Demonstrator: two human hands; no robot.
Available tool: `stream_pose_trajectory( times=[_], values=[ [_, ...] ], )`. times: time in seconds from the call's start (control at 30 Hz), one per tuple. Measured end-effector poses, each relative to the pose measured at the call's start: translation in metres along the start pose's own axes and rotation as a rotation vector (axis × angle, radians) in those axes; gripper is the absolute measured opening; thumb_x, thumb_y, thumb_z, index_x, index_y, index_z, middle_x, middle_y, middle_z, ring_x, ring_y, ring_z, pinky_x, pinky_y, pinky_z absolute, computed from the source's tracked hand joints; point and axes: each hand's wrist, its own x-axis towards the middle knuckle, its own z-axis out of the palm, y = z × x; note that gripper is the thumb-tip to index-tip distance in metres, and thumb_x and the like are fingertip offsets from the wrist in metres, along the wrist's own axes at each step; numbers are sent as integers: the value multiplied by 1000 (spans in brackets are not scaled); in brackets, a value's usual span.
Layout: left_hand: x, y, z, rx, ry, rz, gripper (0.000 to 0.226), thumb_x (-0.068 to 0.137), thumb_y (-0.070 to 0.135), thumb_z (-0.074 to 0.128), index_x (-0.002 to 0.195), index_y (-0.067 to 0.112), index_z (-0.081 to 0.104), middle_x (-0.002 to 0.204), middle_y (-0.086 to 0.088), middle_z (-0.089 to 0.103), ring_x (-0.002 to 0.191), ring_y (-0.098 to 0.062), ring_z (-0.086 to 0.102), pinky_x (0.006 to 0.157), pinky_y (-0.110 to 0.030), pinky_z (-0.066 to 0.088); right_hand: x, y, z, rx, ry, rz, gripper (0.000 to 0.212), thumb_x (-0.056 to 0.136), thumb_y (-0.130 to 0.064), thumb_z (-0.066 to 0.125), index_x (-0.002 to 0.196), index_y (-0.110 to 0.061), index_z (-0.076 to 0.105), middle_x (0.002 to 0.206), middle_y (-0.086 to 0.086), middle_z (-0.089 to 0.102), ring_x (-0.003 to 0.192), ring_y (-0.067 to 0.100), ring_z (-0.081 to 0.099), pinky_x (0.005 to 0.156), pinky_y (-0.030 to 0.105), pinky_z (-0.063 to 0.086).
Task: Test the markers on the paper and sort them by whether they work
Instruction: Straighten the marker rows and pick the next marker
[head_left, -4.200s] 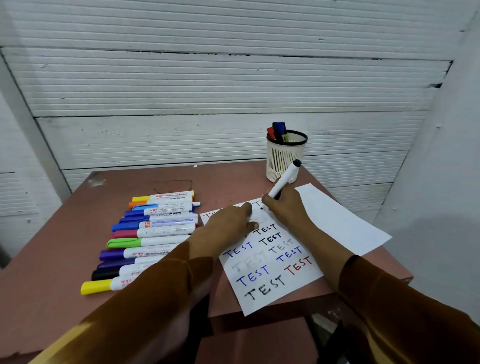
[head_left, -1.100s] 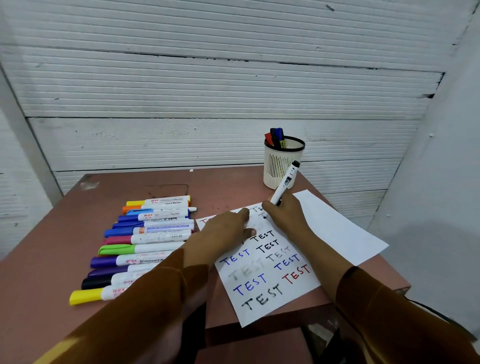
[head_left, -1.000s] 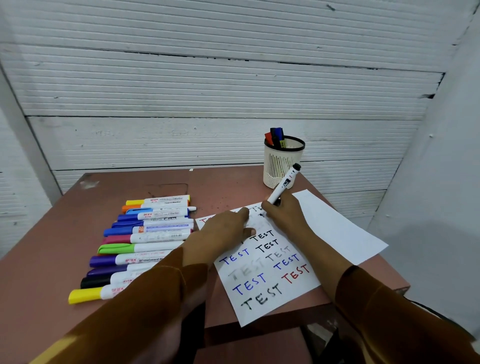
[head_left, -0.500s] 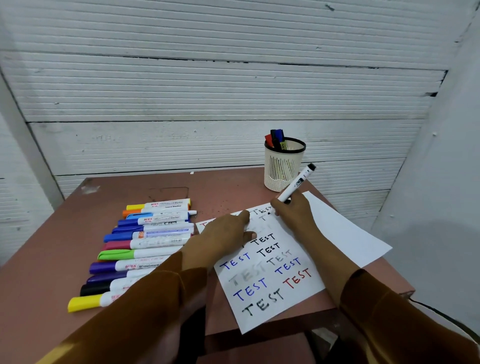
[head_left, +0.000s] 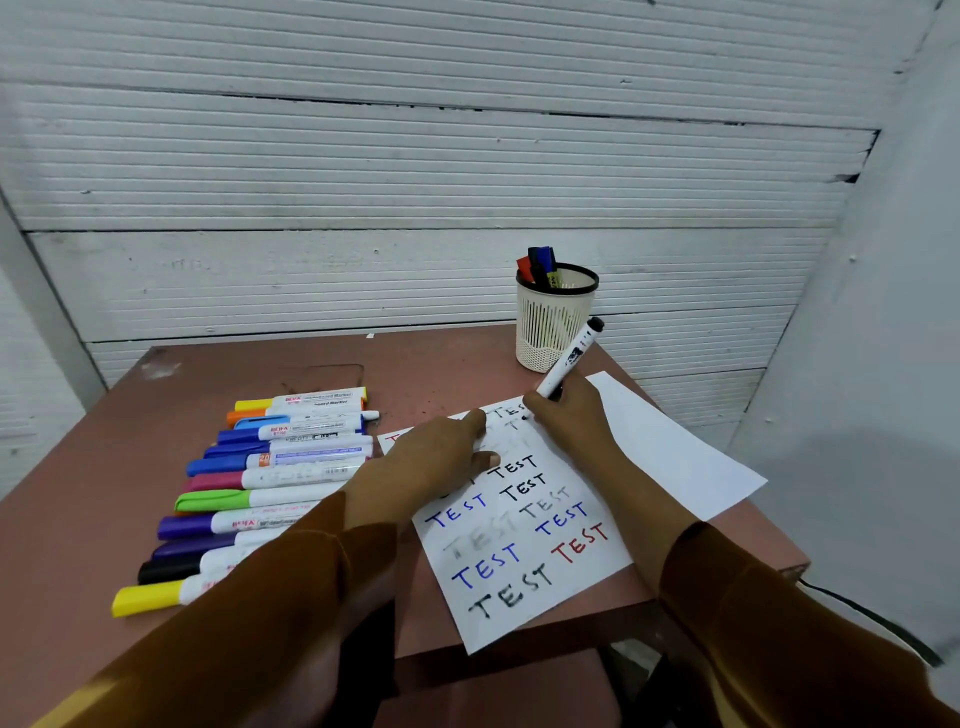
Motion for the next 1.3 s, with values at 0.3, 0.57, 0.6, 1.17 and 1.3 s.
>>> stream_pose_trajectory(
  times=[0.3, 0.57, 0.6, 1.17, 1.3],
  values=[
    [-2, 0, -1, 1, 1, -3, 43, 95, 41, 43, 128, 14, 36, 109, -15, 58, 81, -19, 44, 68, -29, 36, 0, -1, -1, 53, 22, 28, 10, 80, -5, 61, 87, -7, 54, 72, 0, 56, 73, 22, 57, 74, 34, 48],
    [-2, 0, -1, 1, 8, 0, 42, 95, 41, 43, 127, 14, 37, 107, -14, 58, 79, -19, 44, 67, -29, 34, -4, -2, 1, -77, 14, -59, 13, 80, -5, 60, 90, 1, 56, 80, 11, 57, 73, 20, 54, 66, 28, 42],
    [-2, 0, -1, 1, 10, 0, 42, 95, 41, 43, 126, 14, 37, 107, -14, 58, 79, -19, 44, 67, -29, 34, -4, -3, 2, -92, 0, -68, 13, 80, -5, 60, 90, 2, 56, 79, 11, 57, 73, 20, 53, 66, 28, 41],
    [-2, -2, -1, 1, 16, 12, 43, 95, 42, 44, 127, 14, 37, 108, -15, 58, 81, -19, 44, 68, -29, 34, 4, 3, -1, 73, 68, 24, 13, 82, -5, 60, 92, -8, 51, 80, 10, 58, 72, 21, 56, 61, 23, 43],
    [-2, -2, 0, 0, 9, 14, 43, 95, 42, 44, 126, 13, 37, 108, -15, 58, 81, -19, 44, 68, -29, 34, 6, 2, -8, 407, 88, 80, 15, 85, -4, 62, 80, -17, 56, 73, 7, 63, 63, 18, 60, 65, 29, 51]
  ],
)
